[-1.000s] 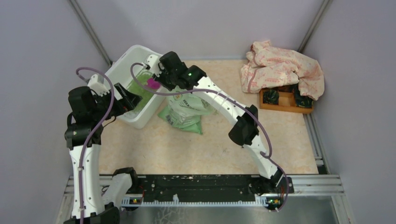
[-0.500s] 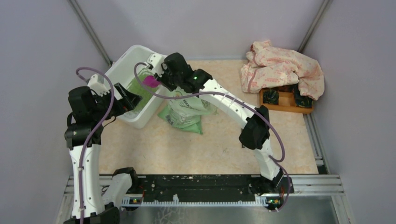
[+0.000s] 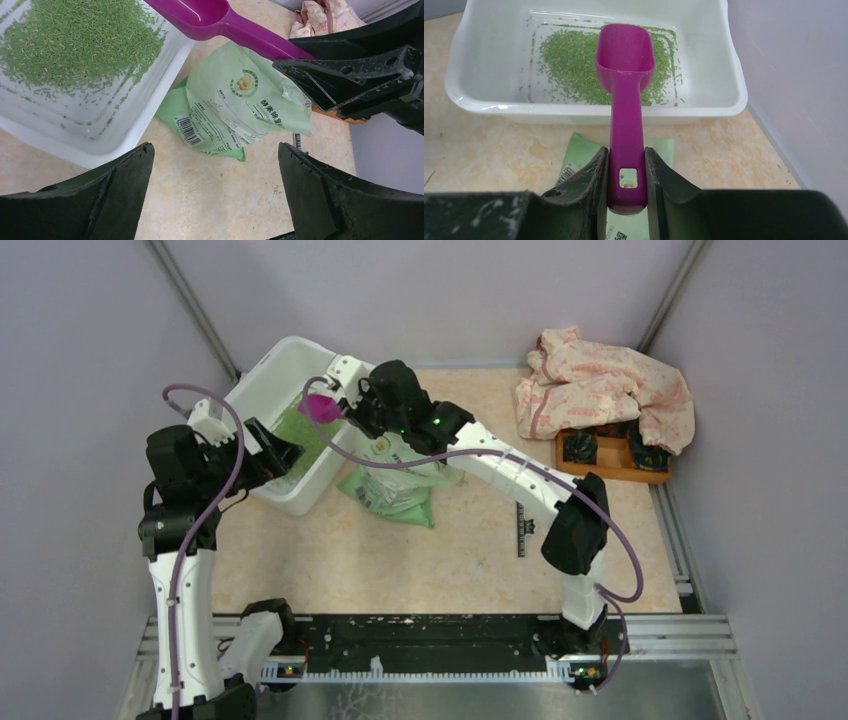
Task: Fill the litter box with clean litter
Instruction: 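Pour the cat litter into the litter box, then scoop the cat litter from the cat litter bag.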
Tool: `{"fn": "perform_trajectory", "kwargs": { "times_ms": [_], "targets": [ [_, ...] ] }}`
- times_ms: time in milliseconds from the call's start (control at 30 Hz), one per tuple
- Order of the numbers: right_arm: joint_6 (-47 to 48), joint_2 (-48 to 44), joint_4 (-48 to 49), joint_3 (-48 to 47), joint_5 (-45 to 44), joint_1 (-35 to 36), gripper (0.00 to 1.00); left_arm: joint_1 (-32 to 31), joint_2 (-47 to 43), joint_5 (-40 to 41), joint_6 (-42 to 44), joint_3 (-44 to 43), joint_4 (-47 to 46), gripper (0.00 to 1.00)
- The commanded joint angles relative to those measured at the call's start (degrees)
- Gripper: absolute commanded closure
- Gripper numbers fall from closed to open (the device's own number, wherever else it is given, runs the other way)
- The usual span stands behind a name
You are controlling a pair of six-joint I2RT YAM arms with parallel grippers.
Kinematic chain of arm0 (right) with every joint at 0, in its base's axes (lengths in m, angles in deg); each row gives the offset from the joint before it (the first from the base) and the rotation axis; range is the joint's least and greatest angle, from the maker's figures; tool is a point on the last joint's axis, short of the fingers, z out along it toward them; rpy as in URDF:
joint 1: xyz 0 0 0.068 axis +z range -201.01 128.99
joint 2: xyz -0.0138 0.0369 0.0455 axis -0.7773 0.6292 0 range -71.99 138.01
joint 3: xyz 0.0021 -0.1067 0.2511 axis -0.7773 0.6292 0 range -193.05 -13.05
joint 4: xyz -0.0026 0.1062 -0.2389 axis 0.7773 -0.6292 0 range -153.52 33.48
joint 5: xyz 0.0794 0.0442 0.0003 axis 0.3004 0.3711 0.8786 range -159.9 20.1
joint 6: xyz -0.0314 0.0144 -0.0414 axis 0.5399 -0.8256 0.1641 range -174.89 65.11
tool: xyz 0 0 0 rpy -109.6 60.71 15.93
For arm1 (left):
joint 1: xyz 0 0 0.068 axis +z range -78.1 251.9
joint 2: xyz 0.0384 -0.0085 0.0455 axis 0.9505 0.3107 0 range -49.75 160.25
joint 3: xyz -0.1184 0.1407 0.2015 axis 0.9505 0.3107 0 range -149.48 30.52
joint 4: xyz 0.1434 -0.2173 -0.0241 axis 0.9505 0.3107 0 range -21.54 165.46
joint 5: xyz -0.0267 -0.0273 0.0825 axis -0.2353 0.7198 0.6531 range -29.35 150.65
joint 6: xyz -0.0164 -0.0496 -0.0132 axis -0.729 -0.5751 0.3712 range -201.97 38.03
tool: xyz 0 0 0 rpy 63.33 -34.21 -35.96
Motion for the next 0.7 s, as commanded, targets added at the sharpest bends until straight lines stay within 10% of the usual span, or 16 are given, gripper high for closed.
{"fn": "perform_trajectory", "kwargs": {
  "times_ms": [0,300,667],
  "targets": [
    [-0.87,-7.21,6.50,2.27,0.94,0.30,1.00,0.31,-0.13,-0.57,-0.24,-1.83,-0.17,0.01],
    [0.27,-22.11,20.47,23.26,0.29,-0.08,1.00,0.36,0.03,-1.52,-0.84,-3.52,-0.29,0.01],
    [1.75,-38.59,-6.82,22.86,6.50,-9.31,1.00,0.36,2.32,-3.59,-2.27,-2.08,-4.46,0.01]
  ]
}}
